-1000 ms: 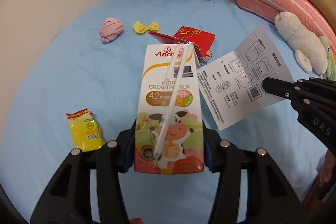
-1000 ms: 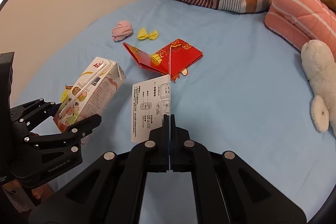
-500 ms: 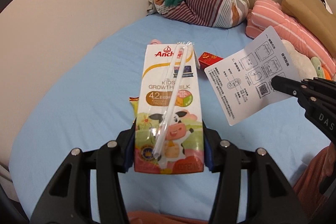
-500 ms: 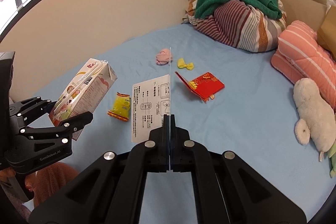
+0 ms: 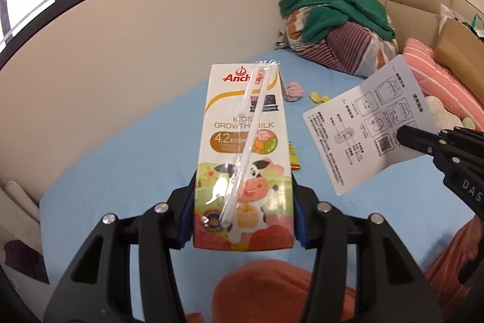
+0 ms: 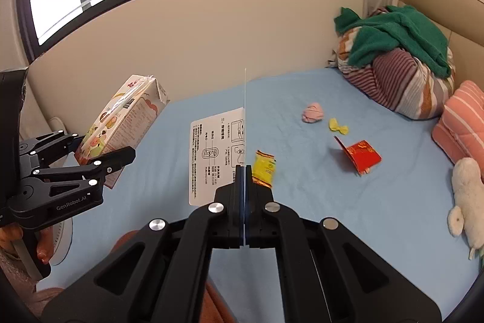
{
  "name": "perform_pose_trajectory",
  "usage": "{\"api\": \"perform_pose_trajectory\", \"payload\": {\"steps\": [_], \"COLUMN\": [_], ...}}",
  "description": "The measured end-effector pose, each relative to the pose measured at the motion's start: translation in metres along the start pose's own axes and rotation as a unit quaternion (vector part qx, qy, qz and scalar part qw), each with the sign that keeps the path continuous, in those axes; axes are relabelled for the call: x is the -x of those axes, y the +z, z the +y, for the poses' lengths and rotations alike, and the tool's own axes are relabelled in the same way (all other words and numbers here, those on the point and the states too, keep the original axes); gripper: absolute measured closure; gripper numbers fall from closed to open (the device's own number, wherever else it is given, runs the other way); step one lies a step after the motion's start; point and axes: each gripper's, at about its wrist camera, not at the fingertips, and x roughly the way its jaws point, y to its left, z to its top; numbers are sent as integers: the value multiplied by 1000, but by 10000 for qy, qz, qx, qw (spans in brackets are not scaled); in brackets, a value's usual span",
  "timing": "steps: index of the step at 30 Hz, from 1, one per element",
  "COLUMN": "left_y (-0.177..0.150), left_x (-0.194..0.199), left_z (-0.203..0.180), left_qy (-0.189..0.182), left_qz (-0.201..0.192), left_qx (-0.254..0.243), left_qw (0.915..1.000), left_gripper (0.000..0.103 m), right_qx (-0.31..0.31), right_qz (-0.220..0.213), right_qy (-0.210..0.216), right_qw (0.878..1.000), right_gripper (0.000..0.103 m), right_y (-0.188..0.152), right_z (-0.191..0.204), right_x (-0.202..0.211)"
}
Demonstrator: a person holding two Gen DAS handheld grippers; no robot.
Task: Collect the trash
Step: 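Carry the leaflet and milk carton to the grey bin and release both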
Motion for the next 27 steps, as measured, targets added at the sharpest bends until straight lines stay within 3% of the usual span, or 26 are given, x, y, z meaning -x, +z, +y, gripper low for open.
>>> {"api": "perform_pose_trajectory", "payload": {"steps": [7,13,17,21,27], "left_y": [-23,-49,-71,-98,-140], "left_x": [54,110,149,187,240], "left_z": [72,127,162,195,239], "left_qy": [788,1549,2122,2713,3444], "left_qz": [-131,-273,-323,-261,-134], "left_qx": [636,1211,1534,1846,2506], "left_qw": [9948,9801,9646,9443,9047], "left_gripper": [52,52,52,52,52], "right_qx": [582,1036,1417,1839,2392], "right_qz": [-173,-238,-287,-317,-283], "right_qy": [590,1363,1938,2570,3376], "right_qw": [9964,9849,9703,9482,9100], "right_gripper": [103,103,103,103,103], "right_y": [18,33,43,50,58], "right_z": [66,130,179,235,322], "right_x": [5,10,15,25,40]}}
